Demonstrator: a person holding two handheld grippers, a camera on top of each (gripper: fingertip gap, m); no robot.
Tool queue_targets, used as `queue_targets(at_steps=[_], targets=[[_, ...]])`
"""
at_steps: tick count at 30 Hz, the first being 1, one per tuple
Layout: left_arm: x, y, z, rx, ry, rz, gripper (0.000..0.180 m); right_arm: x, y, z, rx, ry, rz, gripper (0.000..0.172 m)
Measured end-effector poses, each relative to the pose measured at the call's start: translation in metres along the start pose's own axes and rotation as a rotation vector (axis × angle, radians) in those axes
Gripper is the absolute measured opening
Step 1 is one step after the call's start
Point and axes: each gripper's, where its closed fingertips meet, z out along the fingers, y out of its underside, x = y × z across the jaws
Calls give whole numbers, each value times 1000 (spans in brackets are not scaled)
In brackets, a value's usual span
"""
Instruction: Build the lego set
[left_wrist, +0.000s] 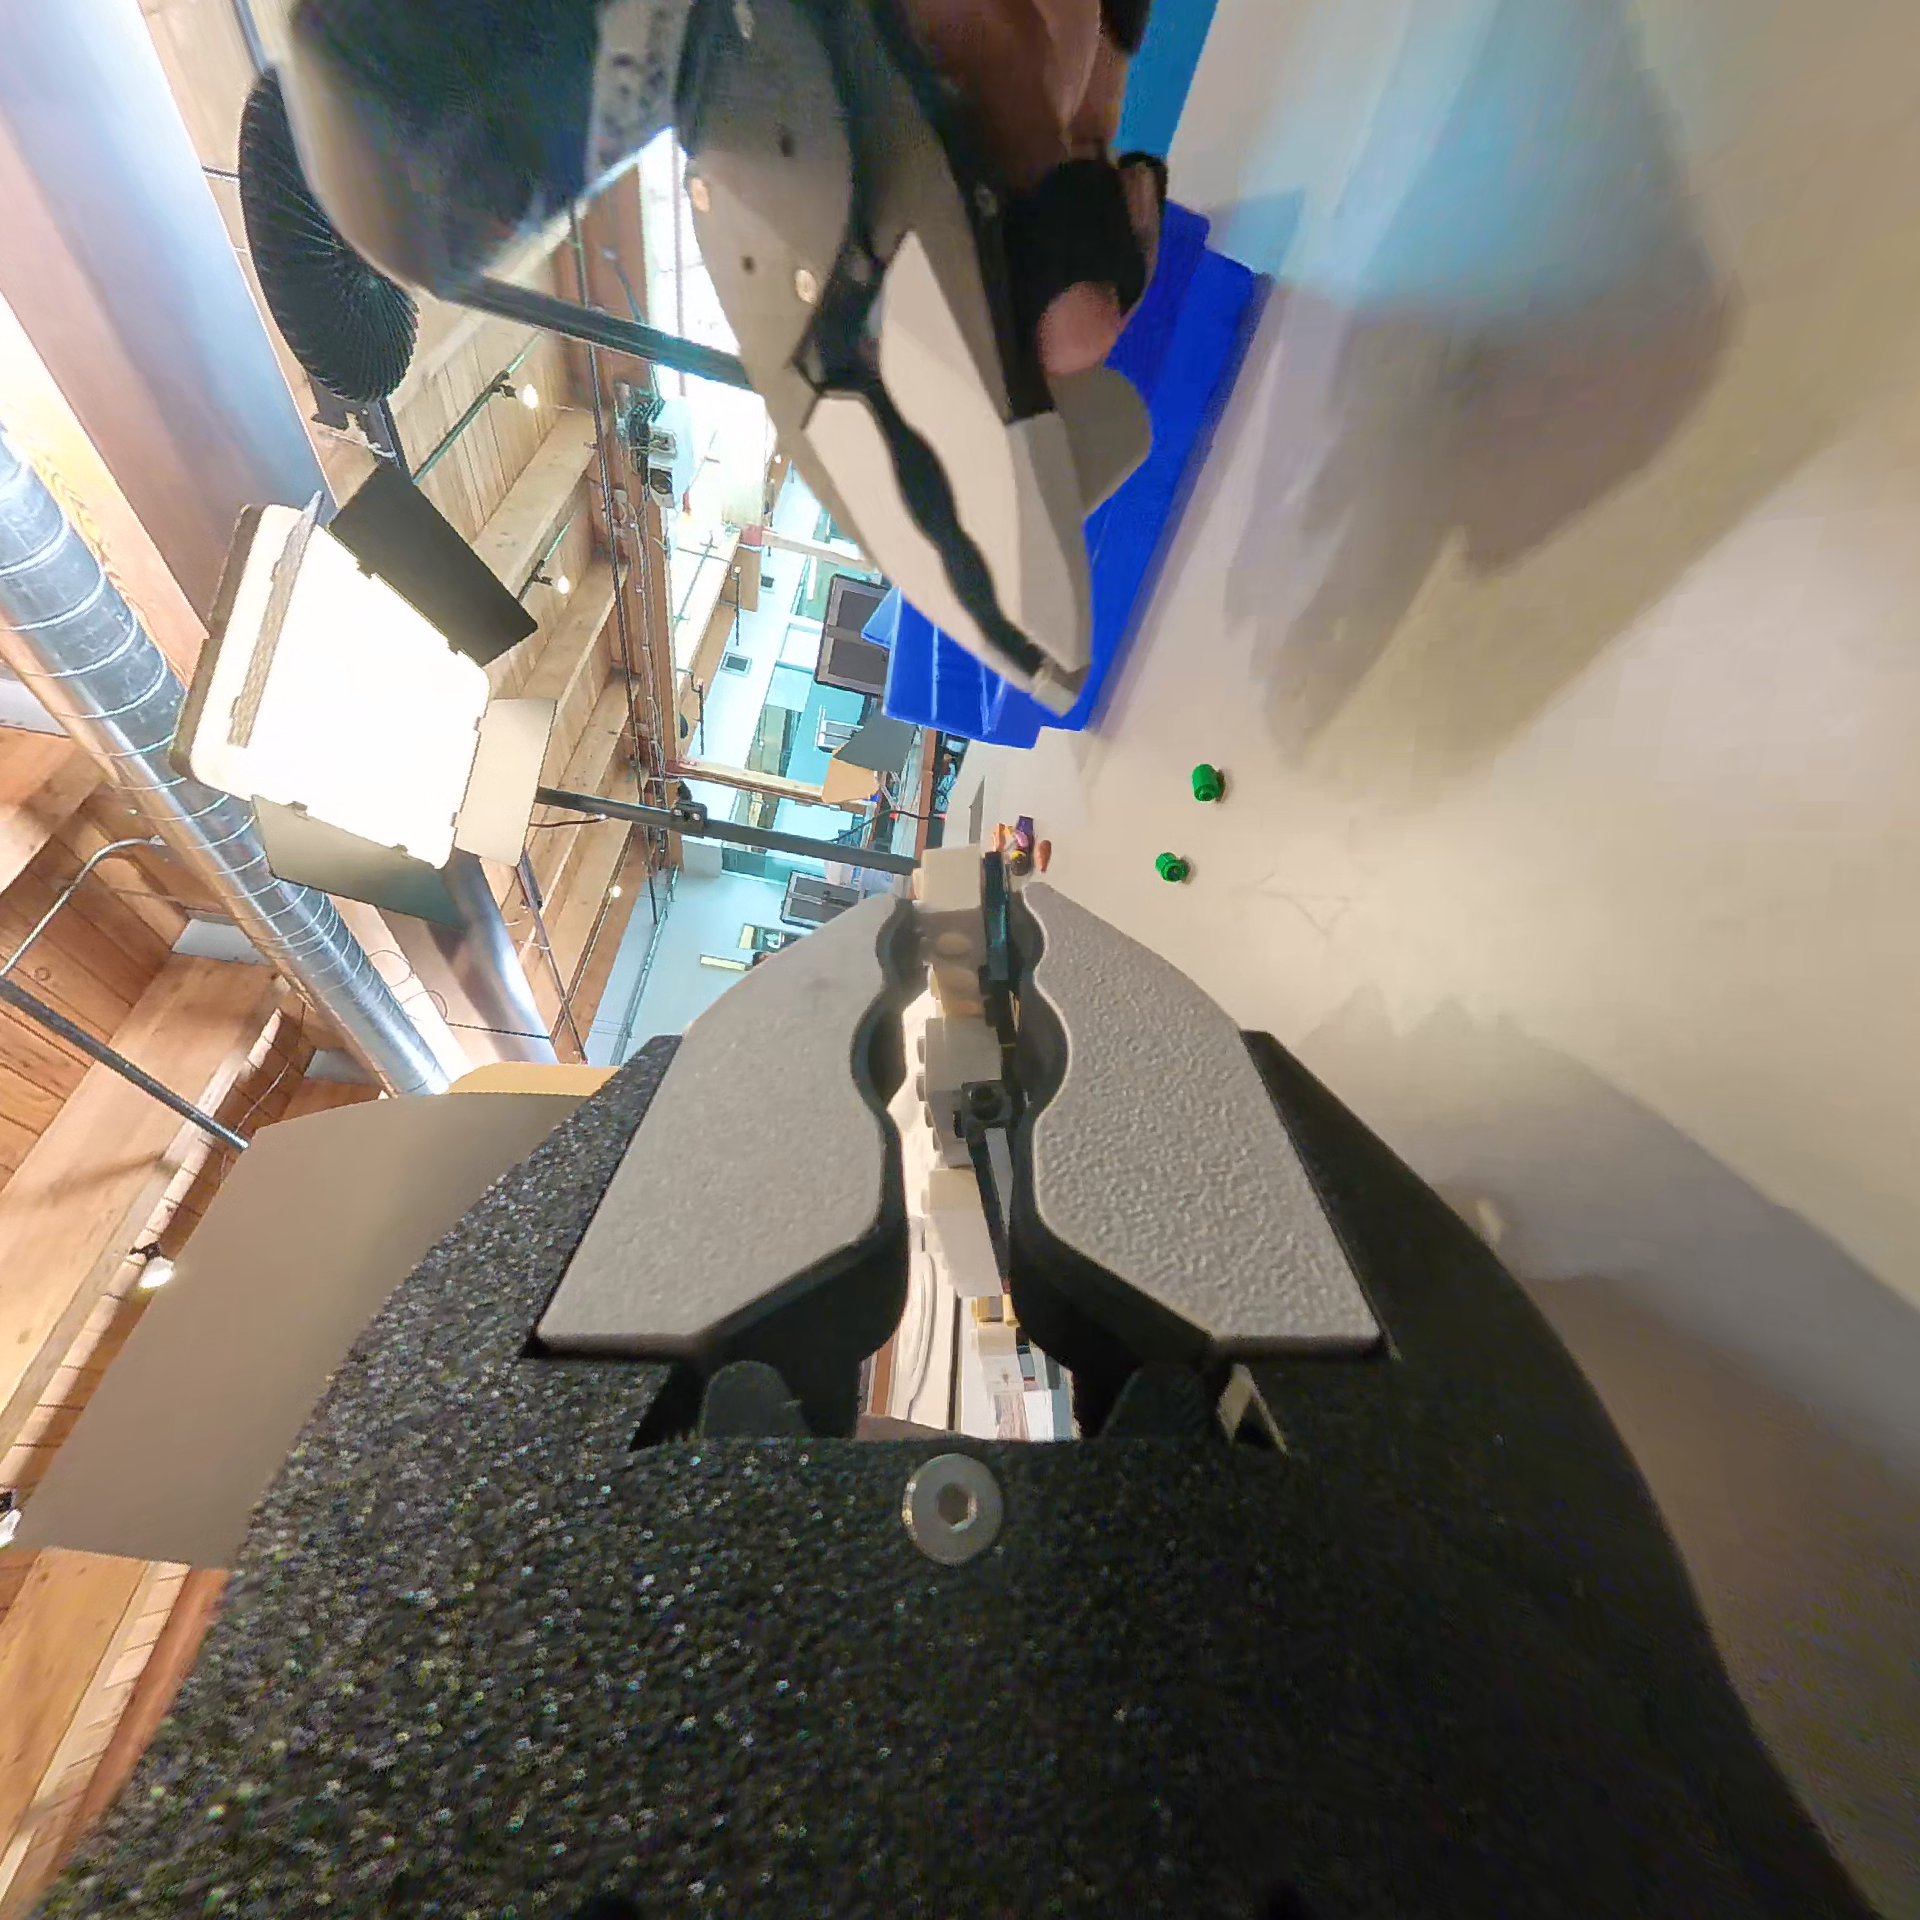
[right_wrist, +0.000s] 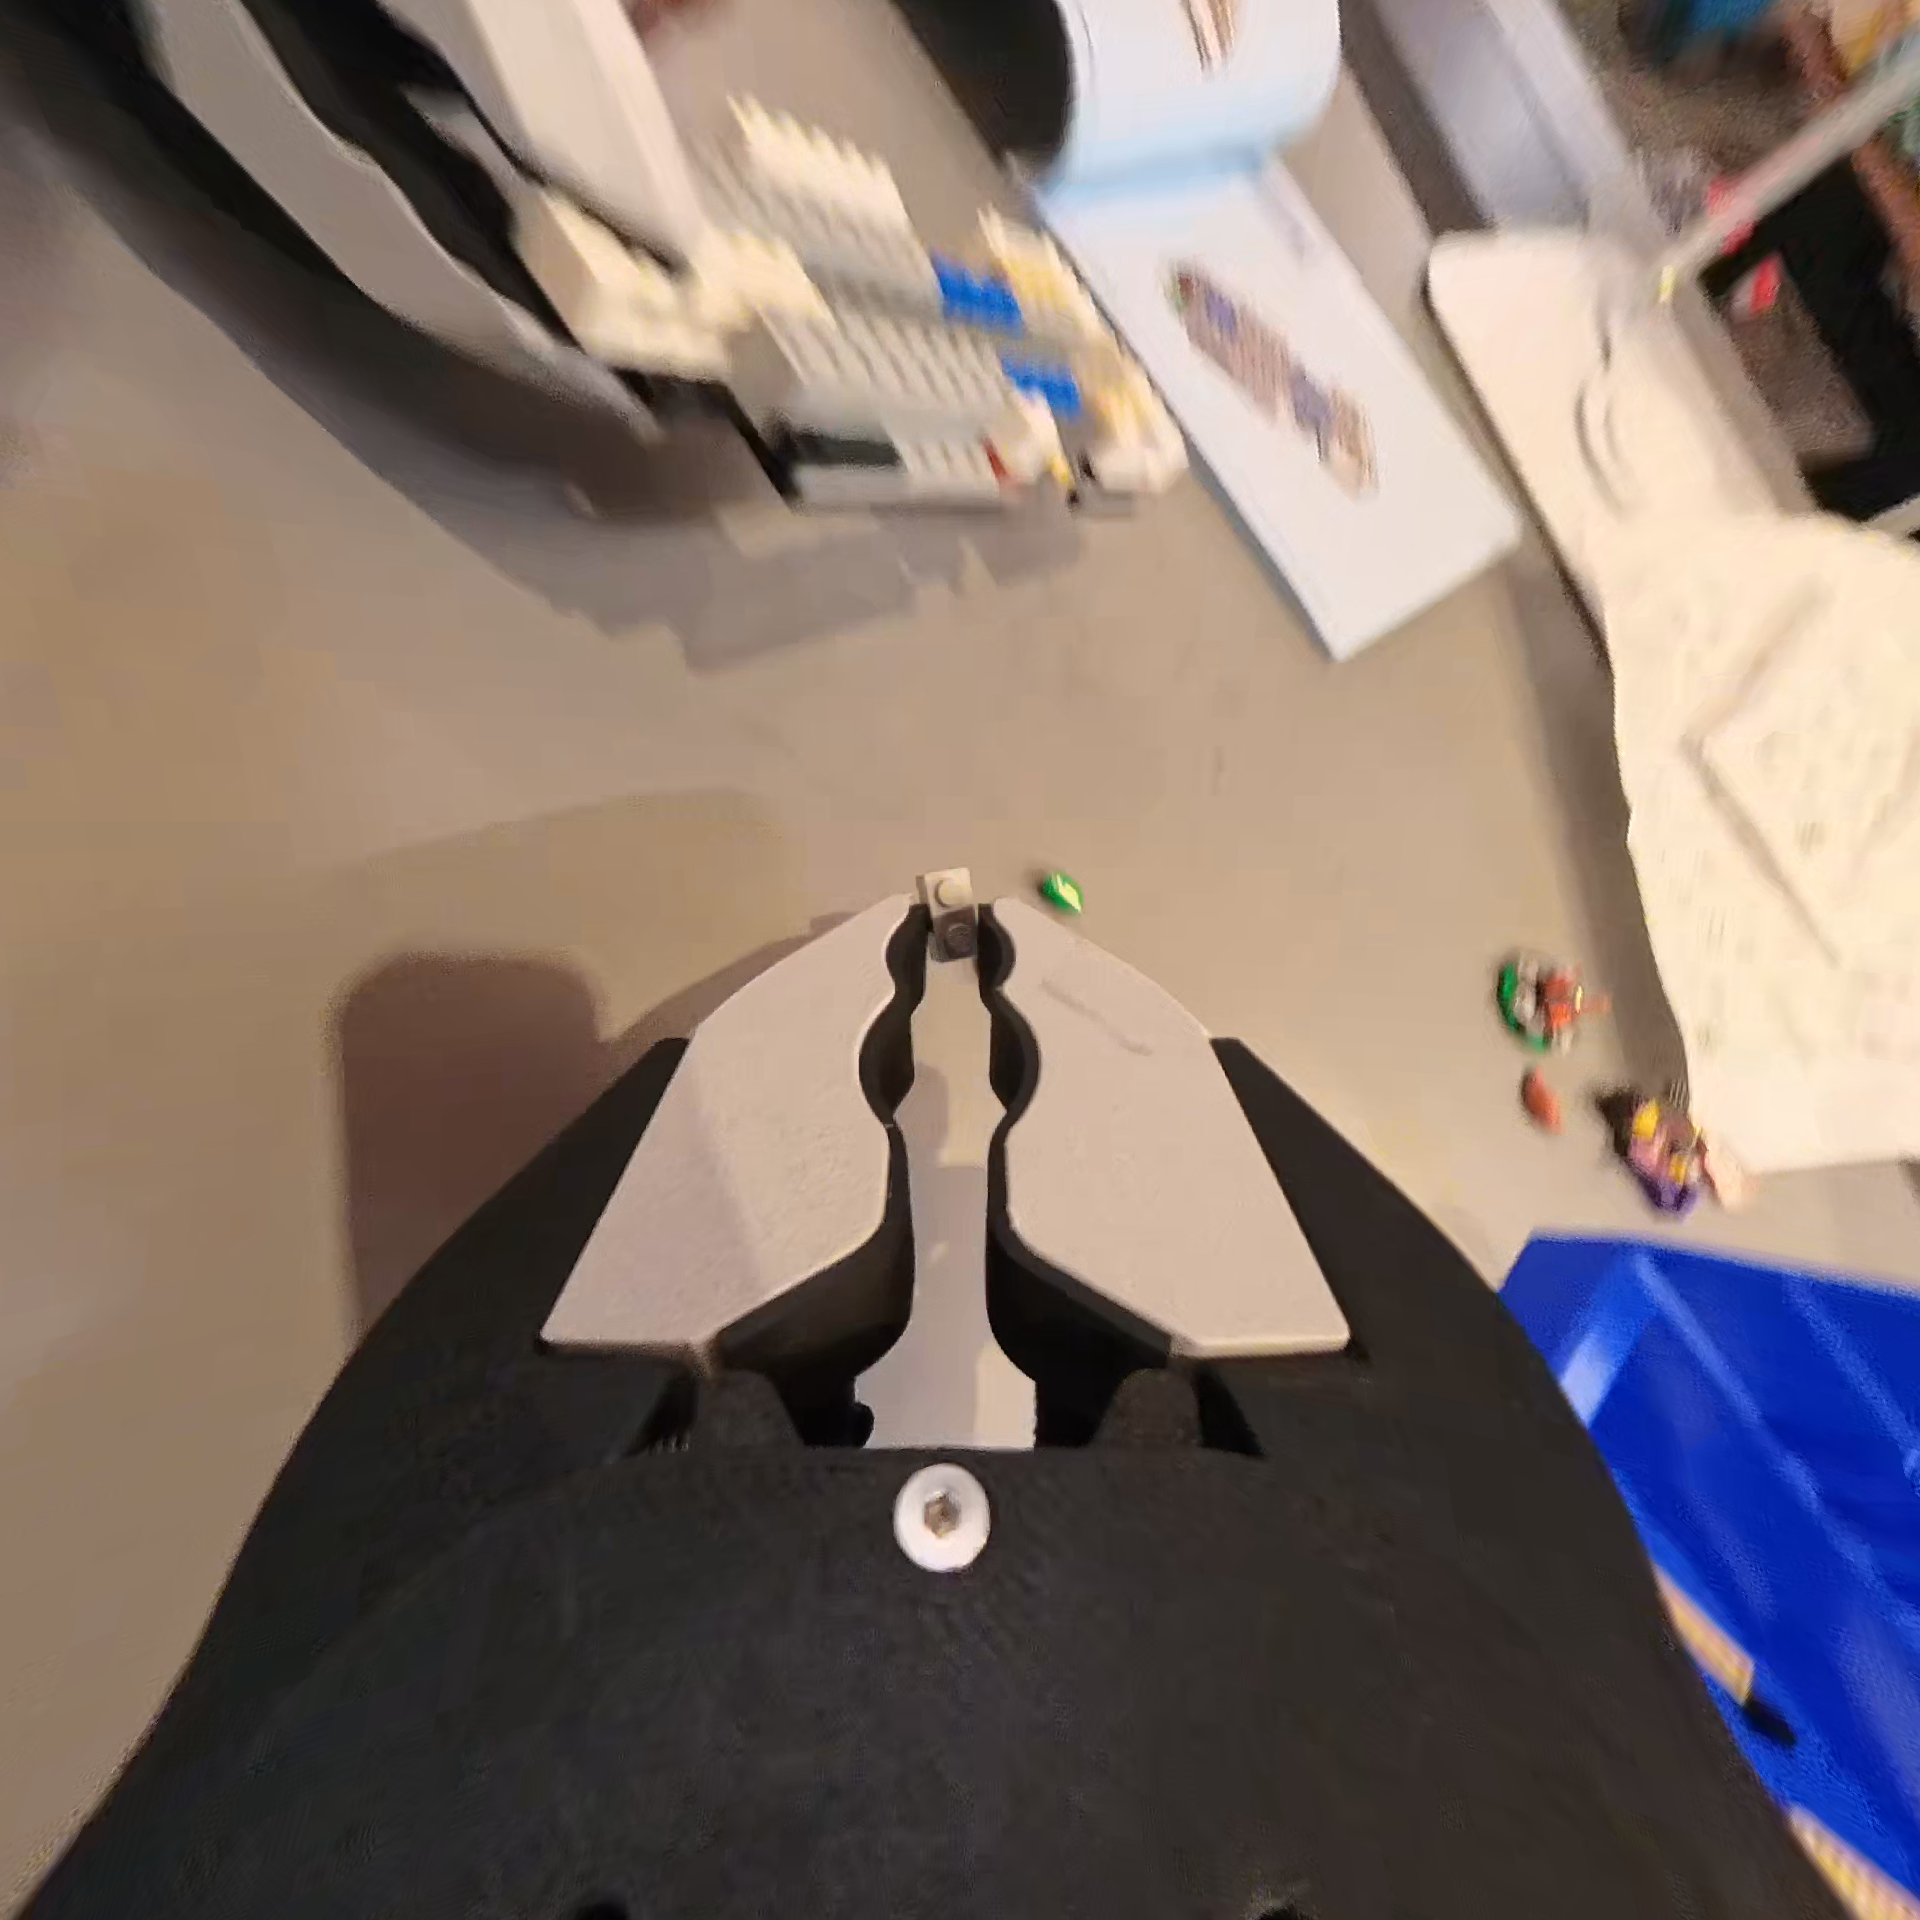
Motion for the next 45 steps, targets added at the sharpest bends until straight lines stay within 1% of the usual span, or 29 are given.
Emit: queue_targets(at_steps=[2, 4, 6, 9, 14, 20, 25, 32, 45], targets=[[-2, -2, 0, 6, -15, 0, 16, -8, -32, -3, 81, -30, -63, 9], [-4, -3, 0, 9, -27, -1, 16, -12, -57, -3, 130, -52, -110, 9], [-5, -4, 0, 10, -32, 0, 16, -16, -72, 0, 145, -81, -141, 9], [-7, -4, 0, 11, -39, 0, 16, -20, -84, 7, 146, -119, -176, 9], [-11, -6, 0, 19, -55, -21, 16, -28, -87, 16, 107, -186, -212, 9], [-15, -6, 1, 31, -68, -71, 16, -29, -94, 17, 89, -252, -198, 9], [-17, -5, 0, 37, -72, -98, 16, -28, -95, 18, 59, -288, -209, 13], [-21, -4, 0, 40, -85, -123, 16, -24, -99, 17, 61, -316, -212, 16], [-24, -4, 0, 46, -95, -145, 16, -23, -104, 15, 99, -365, -197, 12]])
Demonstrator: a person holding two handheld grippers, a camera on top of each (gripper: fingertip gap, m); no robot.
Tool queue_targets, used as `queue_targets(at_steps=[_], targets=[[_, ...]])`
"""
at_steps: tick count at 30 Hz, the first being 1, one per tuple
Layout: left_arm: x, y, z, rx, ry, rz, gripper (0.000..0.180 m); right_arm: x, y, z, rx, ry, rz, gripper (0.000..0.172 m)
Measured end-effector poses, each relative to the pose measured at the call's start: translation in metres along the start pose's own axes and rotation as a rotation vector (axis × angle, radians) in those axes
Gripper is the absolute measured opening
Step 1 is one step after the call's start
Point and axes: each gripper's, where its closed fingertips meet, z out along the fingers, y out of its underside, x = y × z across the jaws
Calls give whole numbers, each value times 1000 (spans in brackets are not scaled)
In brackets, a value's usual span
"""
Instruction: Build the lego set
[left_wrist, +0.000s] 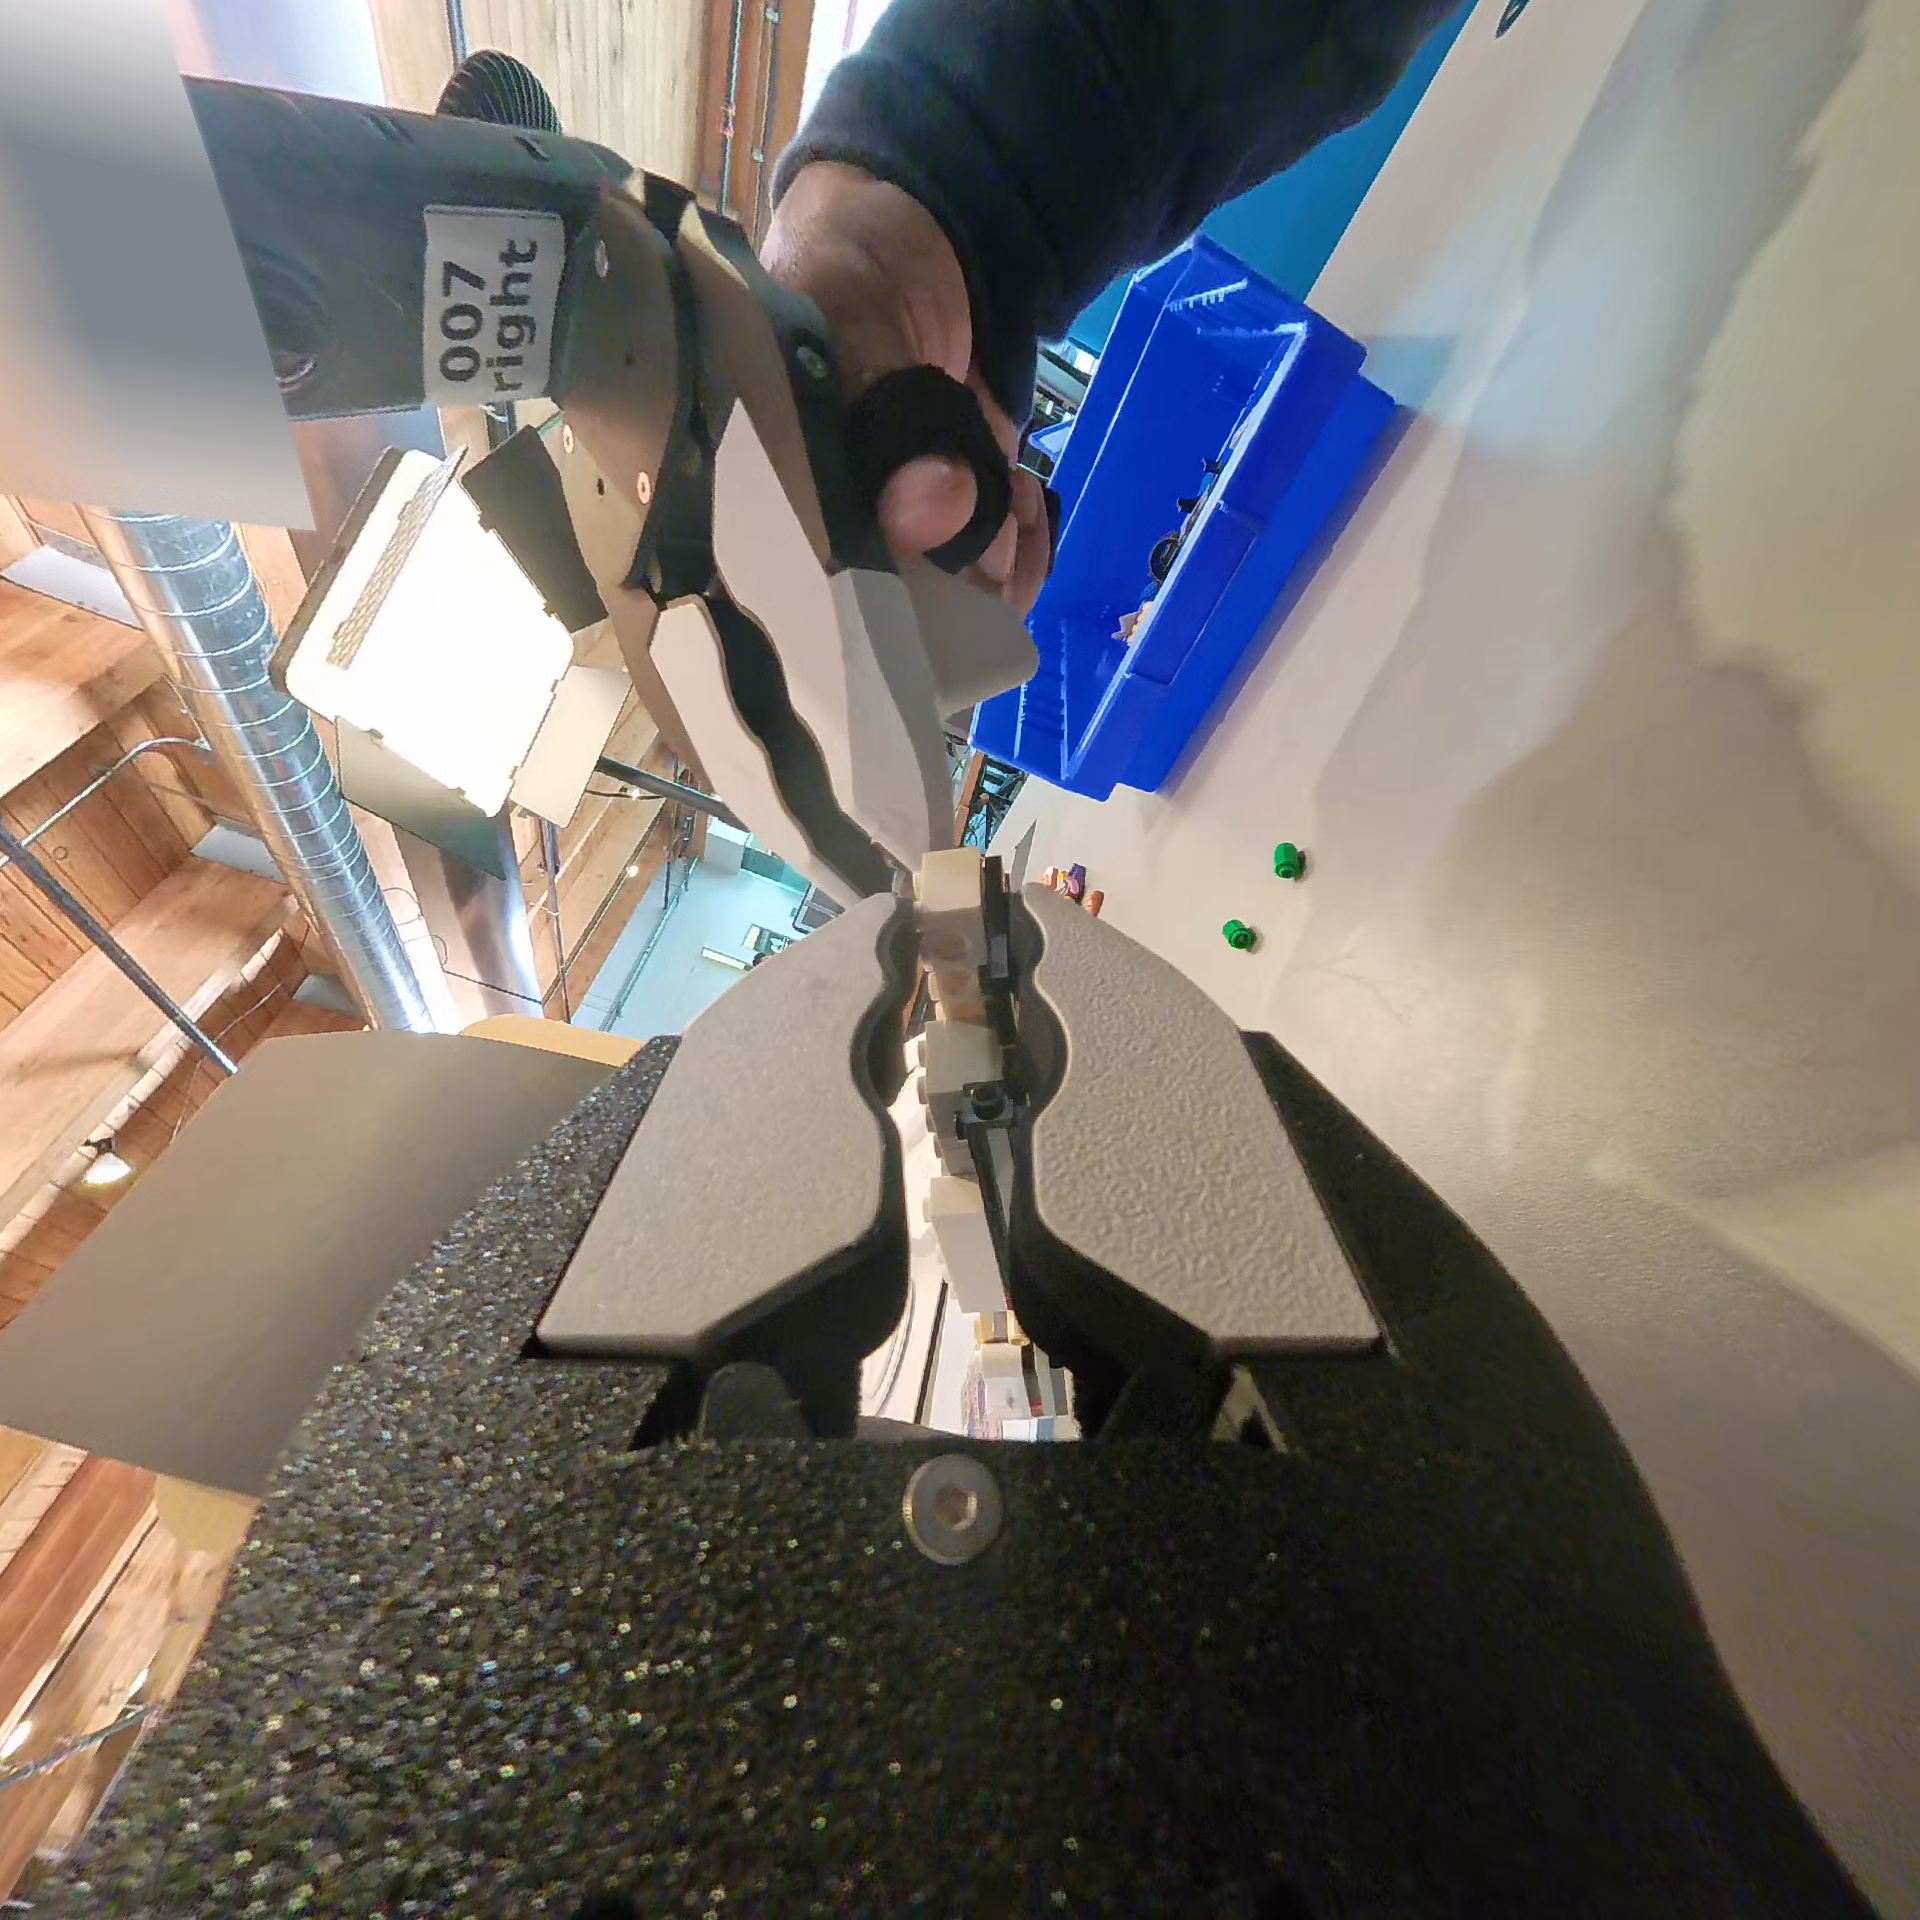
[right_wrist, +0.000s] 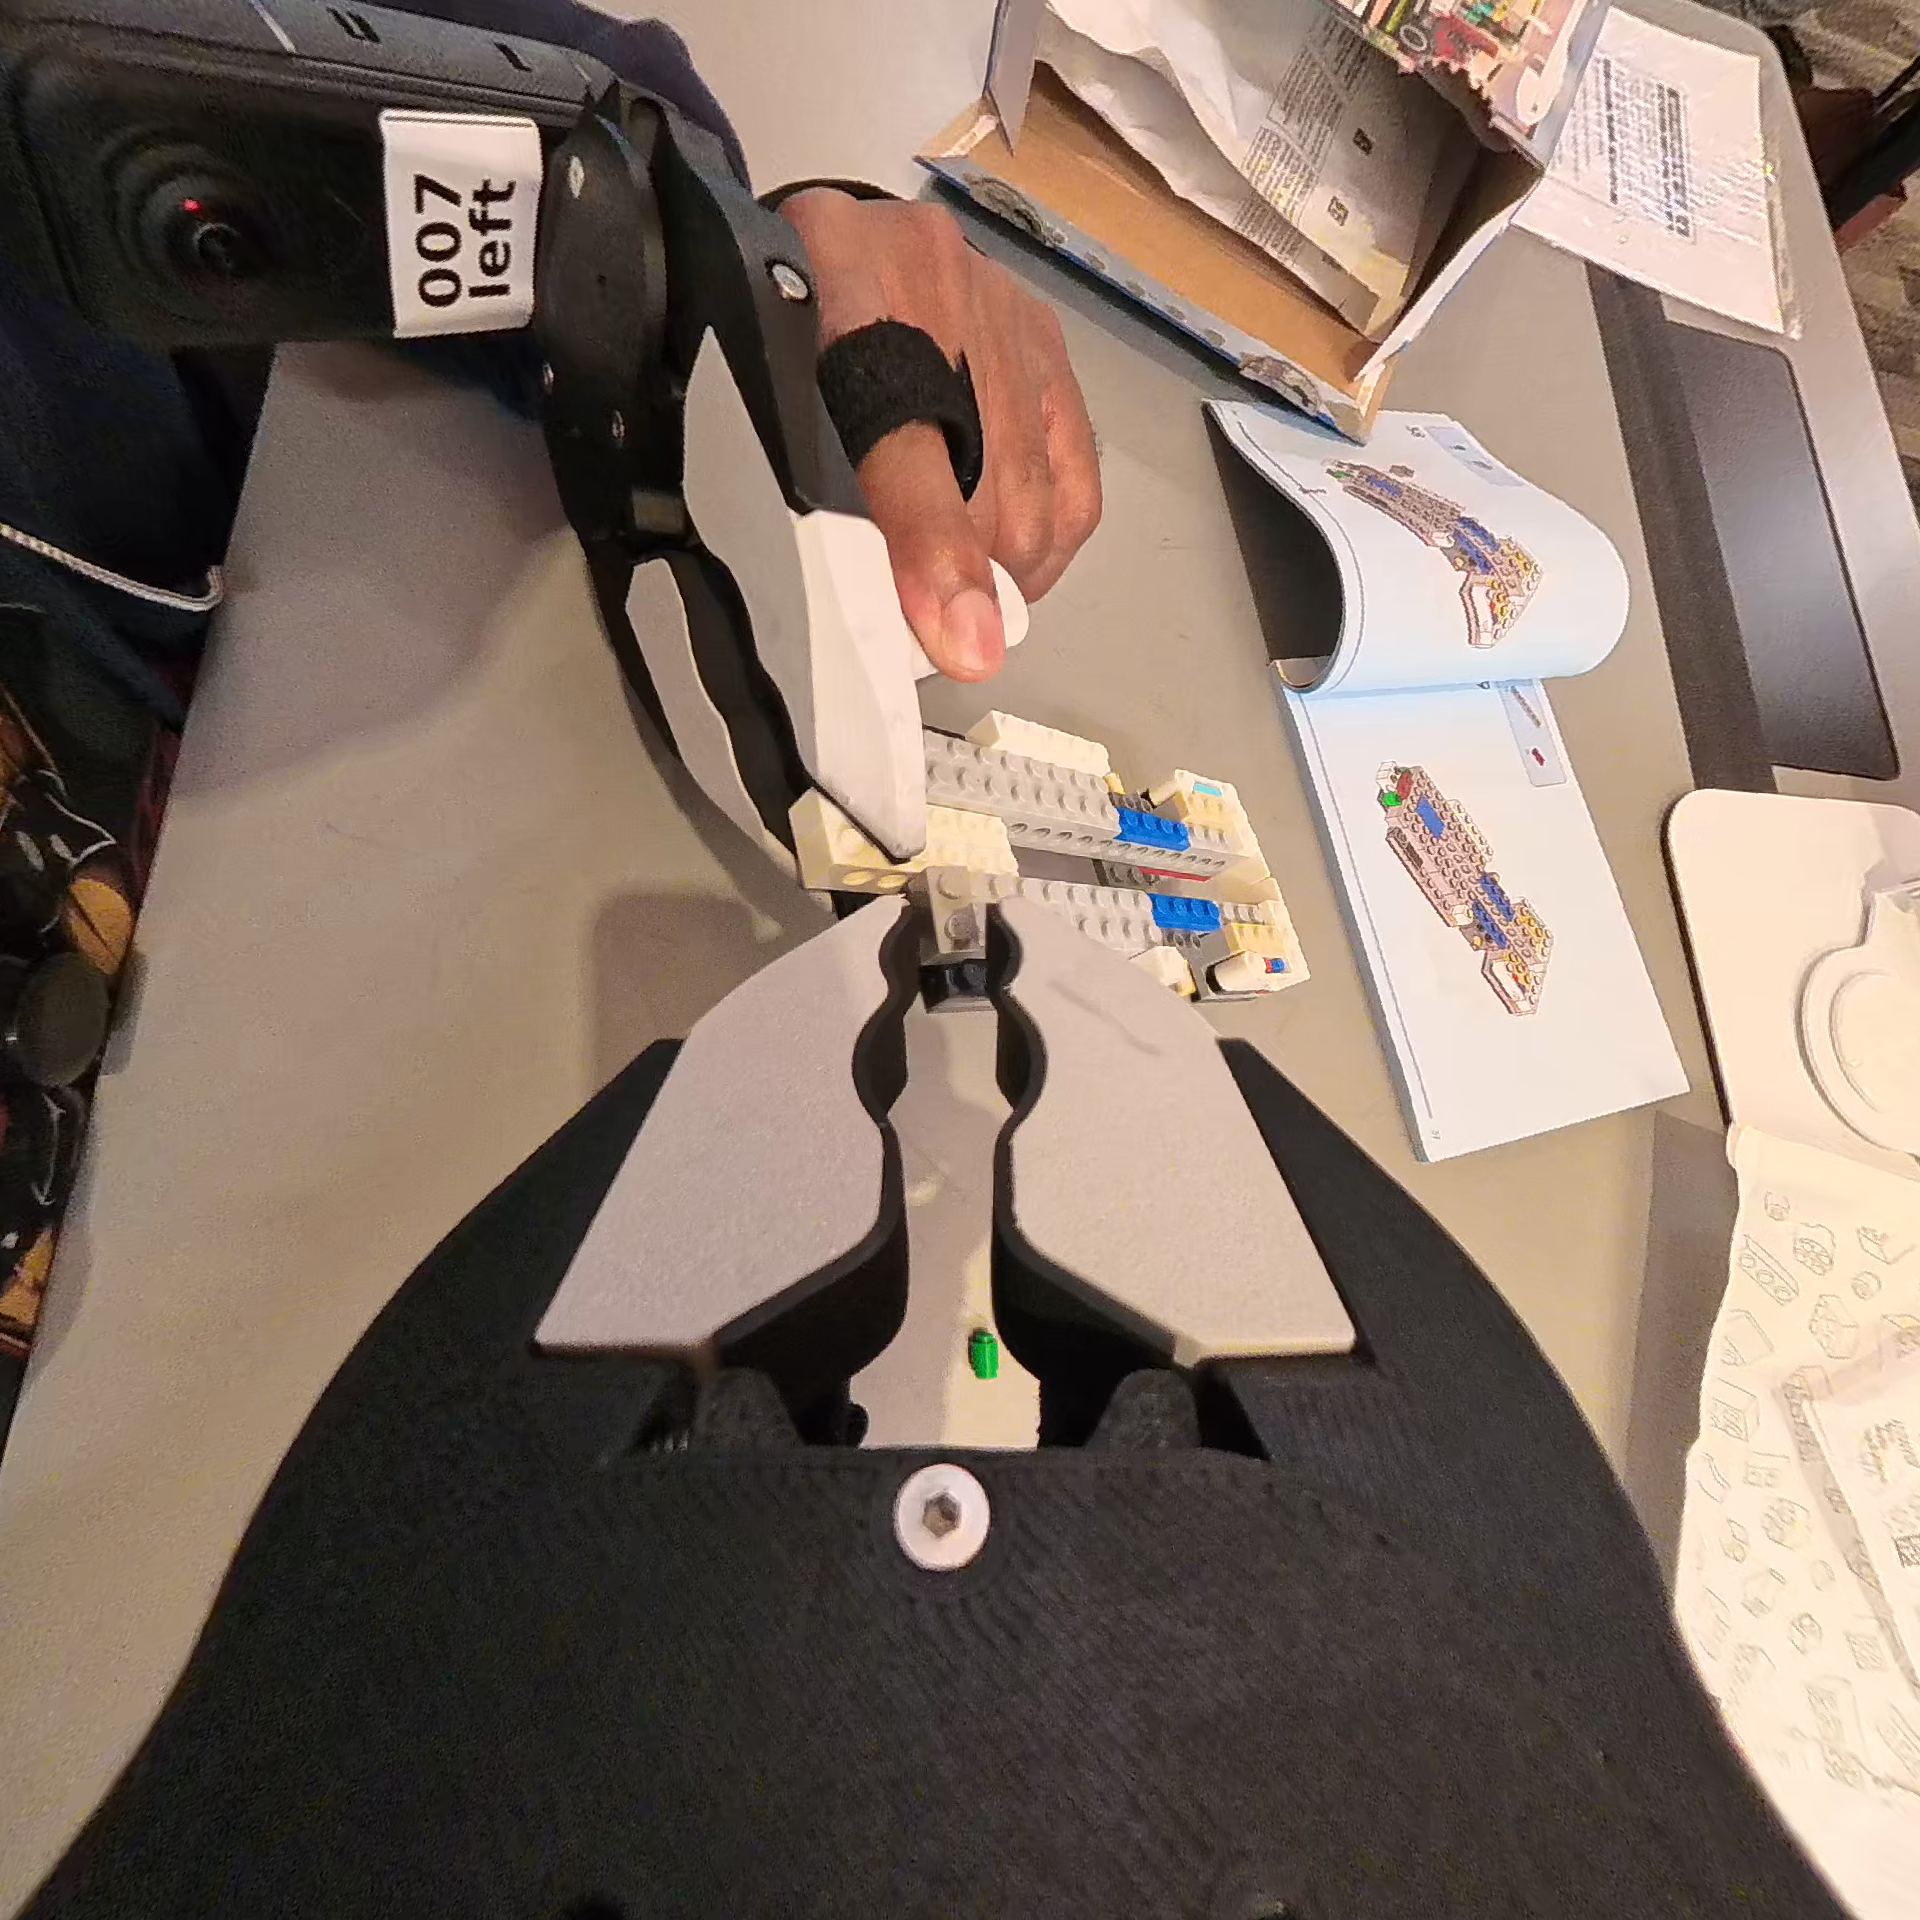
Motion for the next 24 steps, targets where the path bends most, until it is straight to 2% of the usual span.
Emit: queue_targets(at_steps=[18, 24], targets=[[2, -3, 0, 7, 7, 15, 16, -11, 3, 3, -45, -91, -60, 8], [3, -4, 0, 7, 7, 12, 16, -7, 2, 4, -46, -85, -55, 14]])
